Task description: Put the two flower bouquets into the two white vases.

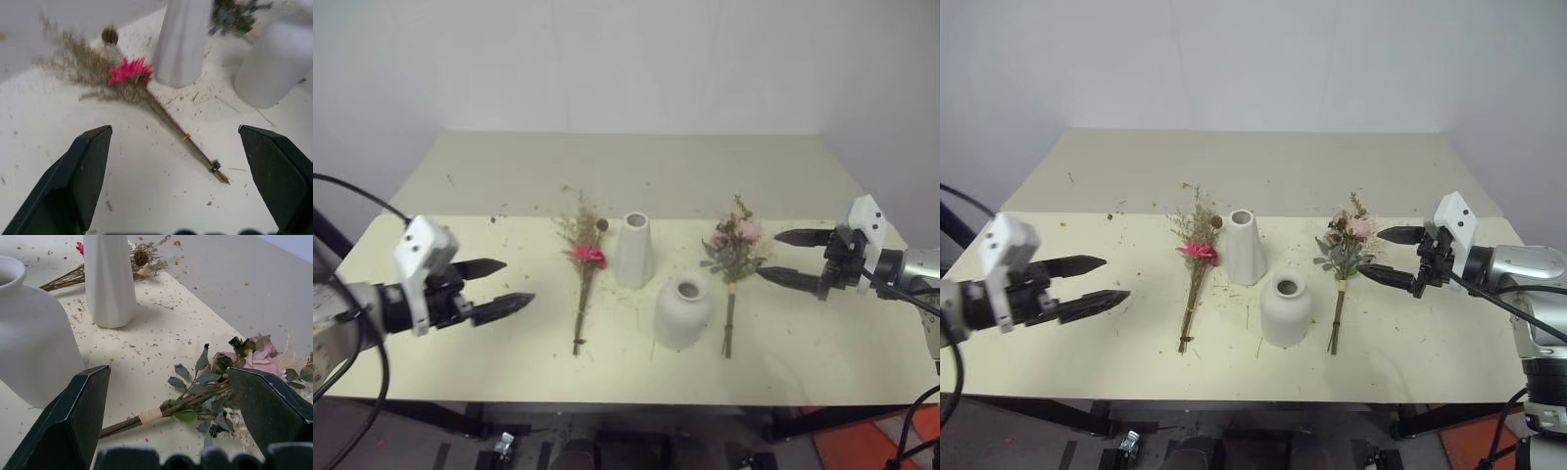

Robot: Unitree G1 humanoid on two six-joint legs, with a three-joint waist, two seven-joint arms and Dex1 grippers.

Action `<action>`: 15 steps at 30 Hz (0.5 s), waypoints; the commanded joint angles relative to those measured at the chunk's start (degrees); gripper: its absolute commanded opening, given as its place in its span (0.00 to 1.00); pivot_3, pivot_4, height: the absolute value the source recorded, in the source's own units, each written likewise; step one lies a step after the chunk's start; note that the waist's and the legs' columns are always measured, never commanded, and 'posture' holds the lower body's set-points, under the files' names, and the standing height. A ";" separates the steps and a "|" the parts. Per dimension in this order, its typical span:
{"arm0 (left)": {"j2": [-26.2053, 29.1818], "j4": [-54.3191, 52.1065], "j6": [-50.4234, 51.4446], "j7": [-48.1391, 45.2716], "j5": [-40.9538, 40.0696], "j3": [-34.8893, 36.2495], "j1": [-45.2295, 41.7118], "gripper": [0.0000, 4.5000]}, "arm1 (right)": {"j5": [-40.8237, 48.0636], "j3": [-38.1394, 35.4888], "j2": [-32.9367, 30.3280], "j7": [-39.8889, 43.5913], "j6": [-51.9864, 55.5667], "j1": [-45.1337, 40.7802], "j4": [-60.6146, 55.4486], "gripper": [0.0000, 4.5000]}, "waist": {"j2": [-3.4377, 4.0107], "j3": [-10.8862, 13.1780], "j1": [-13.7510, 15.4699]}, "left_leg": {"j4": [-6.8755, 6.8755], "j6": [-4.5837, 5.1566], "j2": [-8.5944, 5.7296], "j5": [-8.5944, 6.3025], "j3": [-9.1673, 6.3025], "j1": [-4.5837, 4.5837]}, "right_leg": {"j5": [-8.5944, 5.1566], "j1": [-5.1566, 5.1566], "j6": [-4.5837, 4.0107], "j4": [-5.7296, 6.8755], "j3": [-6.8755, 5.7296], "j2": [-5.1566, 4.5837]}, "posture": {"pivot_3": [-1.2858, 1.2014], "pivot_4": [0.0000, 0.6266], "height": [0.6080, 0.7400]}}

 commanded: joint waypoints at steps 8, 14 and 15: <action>-14.59 18.56 20.05 10.45 10.54 -26.63 -28.60 1.00 | 0.22 0.39 0.20 4.33 -5.20 -6.53 3.12 1.00 | -0.09 0.13 -0.37 | 0.00 0.00 -0.08 0.00 0.00 -0.11 | 0.06 -0.06 0.00 -0.02 0.04 -0.02 | 0.52 0.24 1.00; -23.15 28.95 19.77 14.17 19.93 -34.69 -35.08 1.00 | 0.00 0.86 0.26 6.16 -6.92 -9.06 4.65 1.00 | -0.09 0.17 -0.41 | -0.01 0.00 -0.12 0.00 -0.01 -0.20 | 0.19 -0.17 -0.20 0.01 0.04 -0.05 | 0.52 0.24 1.00; -24.25 29.90 19.43 14.72 21.21 -35.31 -35.37 1.00 | 0.12 0.78 0.27 6.38 -7.14 -9.24 4.69 1.00 | -0.09 0.17 -0.31 | -0.01 0.00 -0.13 0.00 -0.01 -0.21 | 0.19 -0.17 -0.22 0.00 0.05 -0.06 | 0.52 0.24 1.00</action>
